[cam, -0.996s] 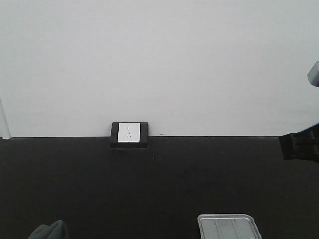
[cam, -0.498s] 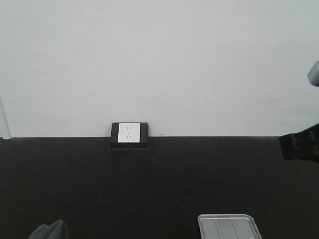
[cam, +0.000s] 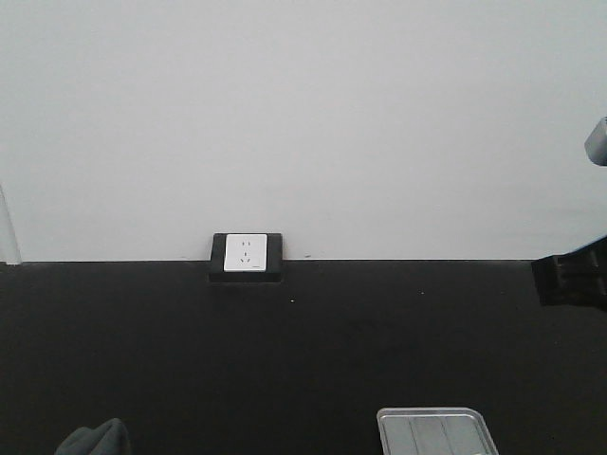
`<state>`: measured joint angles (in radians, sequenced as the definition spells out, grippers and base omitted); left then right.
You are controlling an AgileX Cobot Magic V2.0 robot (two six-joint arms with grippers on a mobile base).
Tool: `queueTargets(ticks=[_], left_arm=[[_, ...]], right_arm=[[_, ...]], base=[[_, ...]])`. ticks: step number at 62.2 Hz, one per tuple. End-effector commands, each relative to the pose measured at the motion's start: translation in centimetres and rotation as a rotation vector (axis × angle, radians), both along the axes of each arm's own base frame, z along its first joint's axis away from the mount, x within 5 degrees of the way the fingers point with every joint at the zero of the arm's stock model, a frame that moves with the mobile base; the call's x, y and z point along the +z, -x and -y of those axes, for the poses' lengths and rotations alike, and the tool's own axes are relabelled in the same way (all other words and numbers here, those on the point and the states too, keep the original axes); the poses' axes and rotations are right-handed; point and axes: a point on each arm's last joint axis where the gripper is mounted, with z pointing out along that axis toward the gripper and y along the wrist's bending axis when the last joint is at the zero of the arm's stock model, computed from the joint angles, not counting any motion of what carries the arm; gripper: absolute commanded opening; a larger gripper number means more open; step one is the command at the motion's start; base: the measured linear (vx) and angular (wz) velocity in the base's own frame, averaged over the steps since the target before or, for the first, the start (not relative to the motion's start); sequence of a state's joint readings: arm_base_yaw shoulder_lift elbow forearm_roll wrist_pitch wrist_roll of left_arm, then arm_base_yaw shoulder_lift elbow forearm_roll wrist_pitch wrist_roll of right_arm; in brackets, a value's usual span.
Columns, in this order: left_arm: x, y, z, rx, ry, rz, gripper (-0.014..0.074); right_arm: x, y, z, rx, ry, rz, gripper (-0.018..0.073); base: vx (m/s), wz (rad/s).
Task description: Wipe beaker with gray cloth and return to tray
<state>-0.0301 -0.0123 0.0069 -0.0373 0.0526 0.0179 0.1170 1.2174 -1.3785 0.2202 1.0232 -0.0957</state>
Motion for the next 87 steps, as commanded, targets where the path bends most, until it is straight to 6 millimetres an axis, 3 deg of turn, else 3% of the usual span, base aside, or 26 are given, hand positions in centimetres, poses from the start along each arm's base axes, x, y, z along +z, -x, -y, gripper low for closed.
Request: queueTargets(ticks=[1, 8, 19, 57, 63, 71, 78, 87], left_arm=[[0.6, 0.2, -0.1, 0.008, 0.005, 0.111, -0.0006], [-1.1, 0.0, 0.0, 0.007, 0.001, 0.031, -0.0006], [-2.2, 0.0, 0.0, 0.002, -0.003, -0.1, -0.0006], [-2.9, 0.0, 0.0, 0.0, -0.006, -0.173, -0.0006], [-2.9, 0.0, 0.0, 0.0, -0.006, -0.173, -0.0006], [-2.9, 0.0, 0.0, 0.0, -0.006, -0.173, -0.0006], [-2.9, 0.0, 0.0, 0.0, -0.006, -0.173, -0.0006], [-2.9, 0.0, 0.0, 0.0, -0.006, -0.173, -0.0006]], right_arm=[[1.7, 0.4, 0.1, -0.005, -0.016, 0.105, -0.0012], [1.7, 0.3, 0.1, -0.005, -0.017, 0.106, -0.0012], [1.7, 0.3, 0.1, -0.005, -0.016, 0.105, -0.0012], [2.1, 0.7, 0.3, -0.013, 0.006, 0.127, -0.0012], [2.7, 2.4, 1.0, -0.038, 0.045, 0.216, -0.0011], [2.5, 6.8, 2.5, -0.114, 0.083, 0.497, -0.0011], [-0.1, 9.9, 3.8, -0.203, 0.072, 0.72, -0.0011], [-6.3, 14.6, 4.7, -0.289, 0.107, 0.902, -0.0011]], base=[[0.0, 0.0], [0.0, 0.0], [0.0, 0.0], [0.0, 0.0], [0.0, 0.0], [0.0, 0.0], [0.0, 0.0], [0.0, 0.0]])
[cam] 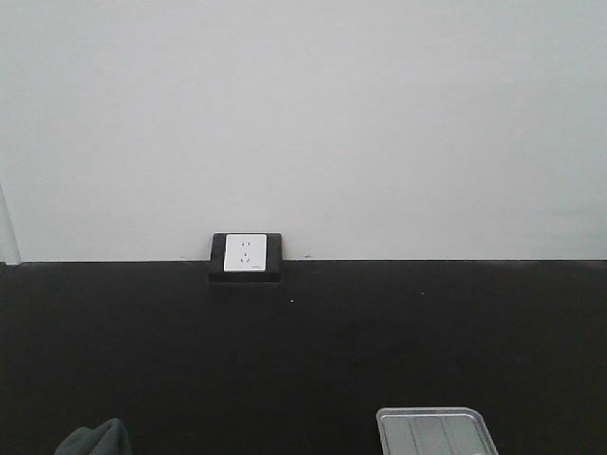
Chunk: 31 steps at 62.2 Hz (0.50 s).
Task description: Wipe beaker with gray cloth and return to tray
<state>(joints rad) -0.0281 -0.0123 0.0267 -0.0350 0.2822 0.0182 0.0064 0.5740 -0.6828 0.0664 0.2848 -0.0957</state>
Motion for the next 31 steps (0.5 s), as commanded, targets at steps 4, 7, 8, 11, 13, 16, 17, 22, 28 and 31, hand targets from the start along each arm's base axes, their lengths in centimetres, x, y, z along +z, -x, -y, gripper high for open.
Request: queueTargets(ticks=[4, 7, 8, 11, 13, 16, 17, 22, 28, 31], left_arm=[[-0.2, -0.1, 0.0, 0.006, 0.004, 0.077, -0.0006], [-0.2, -0.1, 0.0, 0.006, 0.004, 0.077, -0.0006], [-0.2, -0.1, 0.0, 0.006, 0.004, 0.077, -0.0006], [-0.2, -0.1, 0.0, 0.006, 0.004, 0.077, -0.0006], [-0.2, -0.1, 0.0, 0.006, 0.004, 0.077, -0.0006], [-0.2, -0.1, 0.0, 0.006, 0.004, 0.077, -0.0006], [-0.2, -0.1, 0.0, 0.006, 0.004, 0.077, -0.0006], [-0.2, -0.1, 0.0, 0.006, 0.004, 0.077, -0.0006], [-0.2, -0.1, 0.0, 0.006, 0.004, 0.077, -0.0006], [-0.2, -0.1, 0.0, 0.006, 0.004, 0.077, -0.0006]], right_arm=[[-4.3, 3.8, 0.5, -0.061, 0.06, 0.202, -0.0011], [-6.1, 4.9, 0.5, -0.062, 0.07, 0.204, -0.0011], [-6.7, 5.1, 0.5, -0.061, 0.071, 0.198, -0.0011], [-8.8, 5.6, 0.4, -0.056, 0.076, 0.157, -0.0011], [-9.8, 6.0, 0.4, -0.055, 0.074, 0.147, -0.0011], [-11.5, 6.3, 0.4, -0.054, 0.074, 0.112, -0.0011], [-12.0, 6.3, 0.4, -0.054, 0.074, 0.104, -0.0011], [-13.8, 6.7, 0.4, -0.053, 0.074, 0.087, -0.0011], [-15.8, 6.3, 0.4, -0.044, 0.079, 0.07, -0.0011], [-16.5, 6.2, 0.3, -0.034, 0.083, 0.071, -0.0011]], base=[[0.0, 0.0], [0.0, 0.0], [0.0, 0.0], [0.0, 0.0], [0.0, 0.0], [0.0, 0.0], [0.0, 0.0], [0.0, 0.0], [0.0, 0.0], [0.0, 0.0]])
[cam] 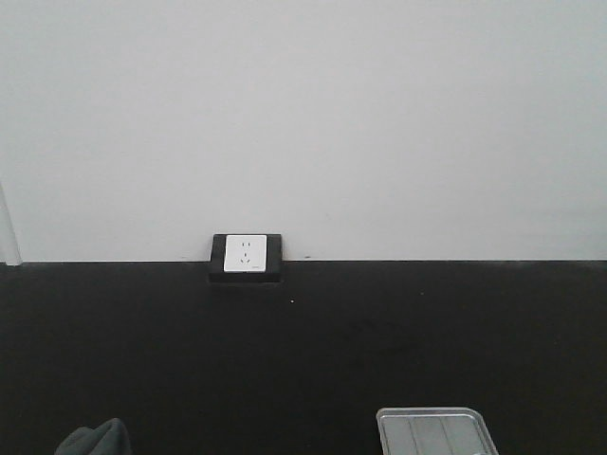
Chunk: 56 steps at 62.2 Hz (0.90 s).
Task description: Wipe beaker with gray cloth and return to tray
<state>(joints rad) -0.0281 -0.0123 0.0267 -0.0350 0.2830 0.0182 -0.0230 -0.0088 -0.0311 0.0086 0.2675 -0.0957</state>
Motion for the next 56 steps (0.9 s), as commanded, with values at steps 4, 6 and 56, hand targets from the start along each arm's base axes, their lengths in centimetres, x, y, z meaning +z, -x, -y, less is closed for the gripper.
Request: queueTargets(ticks=[4, 6, 56], left_arm=[[-0.14, -0.06, -0.04, 0.006, 0.004, 0.077, -0.0006], [-0.14, -0.06, -0.04, 0.006, 0.004, 0.077, -0.0006], [-0.14, -0.06, -0.04, 0.006, 0.004, 0.077, -0.0006]], right_arm=[[-0.22, -0.29, -0.12, 0.026, 0.028, 0.149, -0.0011], [-0.35, -0.33, -0.15, 0.031, 0.028, 0.161, -0.0011], [-0.36, -0.33, -0.2, 0.04, 0.022, 0.144, -0.0011]], base=[[0.0, 0.0], [0.0, 0.0], [0.0, 0.0]])
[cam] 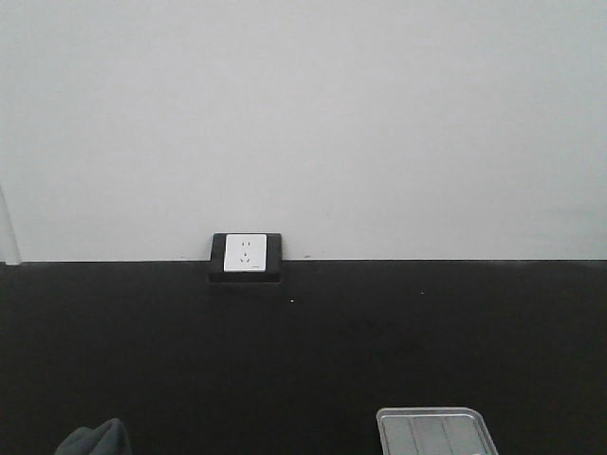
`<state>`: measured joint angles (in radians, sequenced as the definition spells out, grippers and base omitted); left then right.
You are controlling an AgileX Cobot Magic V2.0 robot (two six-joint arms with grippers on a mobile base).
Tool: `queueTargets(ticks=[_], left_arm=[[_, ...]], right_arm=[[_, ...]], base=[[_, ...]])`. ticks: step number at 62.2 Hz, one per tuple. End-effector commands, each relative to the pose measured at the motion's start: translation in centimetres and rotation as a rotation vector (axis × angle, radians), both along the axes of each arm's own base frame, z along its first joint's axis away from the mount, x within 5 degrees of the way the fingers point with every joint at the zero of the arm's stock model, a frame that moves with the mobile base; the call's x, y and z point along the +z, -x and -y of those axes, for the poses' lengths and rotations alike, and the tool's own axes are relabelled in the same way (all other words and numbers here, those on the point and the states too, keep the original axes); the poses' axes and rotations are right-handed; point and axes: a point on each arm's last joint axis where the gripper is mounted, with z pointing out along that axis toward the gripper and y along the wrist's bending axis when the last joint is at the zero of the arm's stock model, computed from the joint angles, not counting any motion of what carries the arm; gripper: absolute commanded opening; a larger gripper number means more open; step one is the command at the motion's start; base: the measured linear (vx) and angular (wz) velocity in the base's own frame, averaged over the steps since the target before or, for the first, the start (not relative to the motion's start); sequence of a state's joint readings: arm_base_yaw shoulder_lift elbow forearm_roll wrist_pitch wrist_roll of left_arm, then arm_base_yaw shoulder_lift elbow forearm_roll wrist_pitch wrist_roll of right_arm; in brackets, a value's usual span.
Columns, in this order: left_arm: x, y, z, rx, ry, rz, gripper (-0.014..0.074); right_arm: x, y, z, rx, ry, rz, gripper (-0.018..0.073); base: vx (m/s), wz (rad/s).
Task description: Wipe beaker with gray cloth and return to tray
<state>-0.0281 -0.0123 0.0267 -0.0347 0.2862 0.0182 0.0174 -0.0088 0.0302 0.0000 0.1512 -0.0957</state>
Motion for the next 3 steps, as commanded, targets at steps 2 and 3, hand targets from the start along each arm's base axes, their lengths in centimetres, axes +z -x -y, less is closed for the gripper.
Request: queueTargets(ticks=[2, 3], left_arm=[[-0.12, -0.07, -0.04, 0.006, 0.004, 0.08, -0.0006], [-0.12, -0.07, -0.04, 0.006, 0.004, 0.08, -0.0006]], right_arm=[[0.66, 0.01, 0.0, 0.001, 0.012, 0.09, -0.0011], [0.66, 0.01, 0.0, 0.001, 0.012, 0.09, -0.0011]], base=[[0.0, 0.0], [0.0, 0.0]])
